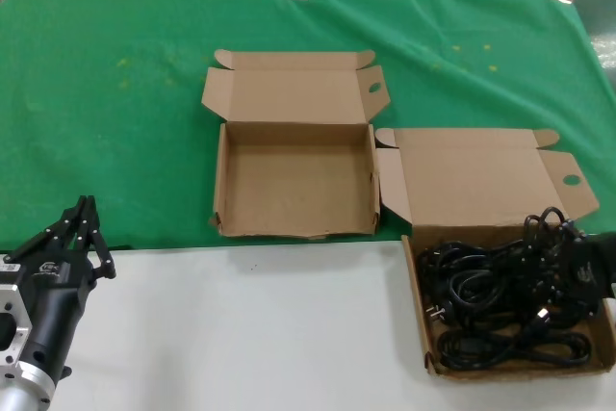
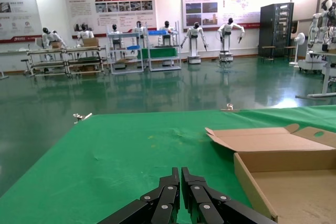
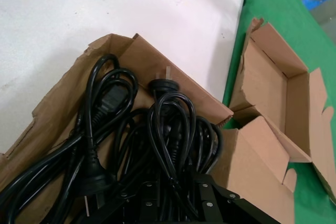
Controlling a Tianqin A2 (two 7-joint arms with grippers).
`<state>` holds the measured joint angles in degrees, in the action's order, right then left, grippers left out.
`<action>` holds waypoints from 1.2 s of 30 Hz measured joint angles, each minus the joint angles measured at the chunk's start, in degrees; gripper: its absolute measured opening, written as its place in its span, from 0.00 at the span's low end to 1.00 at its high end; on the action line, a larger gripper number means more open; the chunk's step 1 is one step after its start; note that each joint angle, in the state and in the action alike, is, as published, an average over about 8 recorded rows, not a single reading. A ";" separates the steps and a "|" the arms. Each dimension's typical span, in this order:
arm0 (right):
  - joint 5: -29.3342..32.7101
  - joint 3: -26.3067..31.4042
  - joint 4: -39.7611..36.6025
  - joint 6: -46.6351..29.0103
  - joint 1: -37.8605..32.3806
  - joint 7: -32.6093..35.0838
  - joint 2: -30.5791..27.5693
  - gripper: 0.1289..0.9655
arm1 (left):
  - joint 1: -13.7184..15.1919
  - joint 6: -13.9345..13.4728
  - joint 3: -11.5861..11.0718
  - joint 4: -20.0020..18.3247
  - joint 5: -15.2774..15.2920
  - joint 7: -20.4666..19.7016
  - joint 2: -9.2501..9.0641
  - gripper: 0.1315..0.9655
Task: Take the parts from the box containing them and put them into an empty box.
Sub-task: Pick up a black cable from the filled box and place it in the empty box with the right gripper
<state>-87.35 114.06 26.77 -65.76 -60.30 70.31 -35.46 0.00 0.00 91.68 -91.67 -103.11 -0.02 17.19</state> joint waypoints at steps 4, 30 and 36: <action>-0.29 -0.36 2.54 -0.42 0.78 -2.22 -0.95 0.16 | 0.00 0.00 0.00 0.00 0.00 0.00 0.00 0.04; 1.33 0.92 22.47 -5.36 -2.90 -40.20 -4.60 0.13 | 0.00 0.00 0.00 0.00 0.00 0.00 0.00 0.04; 2.31 1.80 21.82 -2.28 -4.55 -44.48 -0.19 0.13 | 0.00 0.00 0.00 0.00 0.00 0.00 0.00 0.04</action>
<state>-85.05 115.86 48.59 -68.04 -64.85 25.83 -35.65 0.00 0.00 91.68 -91.67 -103.11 -0.02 17.19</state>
